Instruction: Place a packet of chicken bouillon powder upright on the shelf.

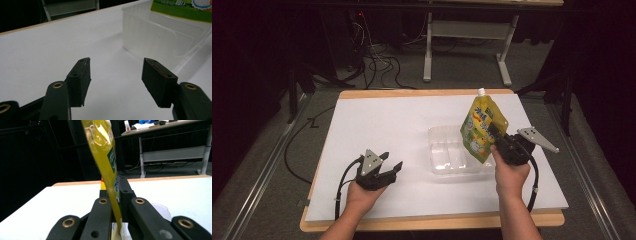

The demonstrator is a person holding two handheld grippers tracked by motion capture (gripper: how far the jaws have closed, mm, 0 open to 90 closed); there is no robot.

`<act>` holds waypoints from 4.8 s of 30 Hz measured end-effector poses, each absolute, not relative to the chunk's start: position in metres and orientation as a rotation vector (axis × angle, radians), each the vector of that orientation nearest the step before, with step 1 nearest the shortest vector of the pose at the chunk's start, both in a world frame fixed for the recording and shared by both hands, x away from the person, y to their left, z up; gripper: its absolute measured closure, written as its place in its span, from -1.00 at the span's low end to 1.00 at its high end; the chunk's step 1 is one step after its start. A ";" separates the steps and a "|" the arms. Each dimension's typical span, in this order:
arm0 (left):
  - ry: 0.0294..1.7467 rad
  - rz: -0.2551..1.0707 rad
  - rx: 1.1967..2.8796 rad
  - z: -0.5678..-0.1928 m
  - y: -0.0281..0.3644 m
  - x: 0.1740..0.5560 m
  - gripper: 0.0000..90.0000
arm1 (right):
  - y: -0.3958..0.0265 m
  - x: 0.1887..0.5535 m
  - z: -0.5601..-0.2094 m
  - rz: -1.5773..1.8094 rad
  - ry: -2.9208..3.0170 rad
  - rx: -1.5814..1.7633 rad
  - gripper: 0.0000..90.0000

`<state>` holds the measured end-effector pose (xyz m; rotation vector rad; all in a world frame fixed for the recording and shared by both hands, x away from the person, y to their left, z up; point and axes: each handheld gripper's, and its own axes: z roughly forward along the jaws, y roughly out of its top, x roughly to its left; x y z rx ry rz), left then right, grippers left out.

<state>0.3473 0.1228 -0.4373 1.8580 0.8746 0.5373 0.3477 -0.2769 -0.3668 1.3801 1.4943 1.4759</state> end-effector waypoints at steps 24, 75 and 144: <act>0.872 0.531 1.867 -0.439 0.121 0.347 -0.10 | -0.279 0.347 -0.369 1.502 1.447 1.417 1.00; 0.865 0.524 1.887 -0.441 0.119 0.346 -0.10 | -0.282 0.352 -0.377 1.525 1.374 1.516 1.00; 0.996 0.531 1.828 -0.443 0.154 0.348 -0.12 | -0.340 0.290 -0.403 1.303 1.661 1.253 -0.32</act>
